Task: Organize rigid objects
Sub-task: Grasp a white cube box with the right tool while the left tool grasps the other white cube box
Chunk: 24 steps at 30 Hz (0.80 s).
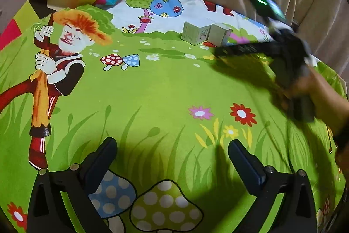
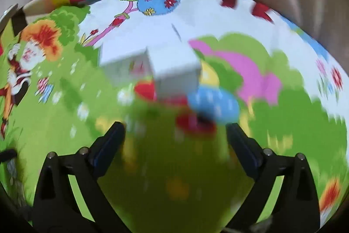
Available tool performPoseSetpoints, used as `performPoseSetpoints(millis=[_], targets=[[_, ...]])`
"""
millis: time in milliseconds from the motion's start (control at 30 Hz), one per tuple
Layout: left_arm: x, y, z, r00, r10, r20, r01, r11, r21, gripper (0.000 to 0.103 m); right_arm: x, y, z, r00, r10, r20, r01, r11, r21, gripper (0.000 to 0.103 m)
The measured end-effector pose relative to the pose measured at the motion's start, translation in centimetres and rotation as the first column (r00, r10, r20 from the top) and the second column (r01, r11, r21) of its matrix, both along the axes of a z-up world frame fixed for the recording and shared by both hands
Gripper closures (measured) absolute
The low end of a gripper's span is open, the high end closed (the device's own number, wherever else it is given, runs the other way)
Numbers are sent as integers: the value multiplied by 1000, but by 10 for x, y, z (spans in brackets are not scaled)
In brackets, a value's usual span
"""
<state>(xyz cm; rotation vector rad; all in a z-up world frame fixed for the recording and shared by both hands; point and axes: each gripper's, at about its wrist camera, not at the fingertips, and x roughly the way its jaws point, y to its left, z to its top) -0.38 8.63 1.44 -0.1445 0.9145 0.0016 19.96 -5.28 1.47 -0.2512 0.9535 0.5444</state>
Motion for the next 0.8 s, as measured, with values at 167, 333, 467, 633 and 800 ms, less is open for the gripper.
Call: performPoseSetpoints(millis=[167,333,467,633,800], targets=[[5,-10,-2,1000,0,-20,1,999,47,0,38,23,-5,997,79,3,-79,997,3,13],[15,-16,-4,998,-23,-56,30,993,110,0,-1,1,7,994,105,-24,-103,991,80,58],[71,-8,-5,993,-75,-89,85,990,113,0,-80,-43,9,995,90,43,-91,996,23,58],[183,-18,-6,973,-211,-98,224,964,145,0,-147,-104,11,999,10,44,-13,998,64,58],[264,-48,-5,917,-379,-127,398,891,219,0,-155,-109,11,999,-4,52,1,998,55,58]])
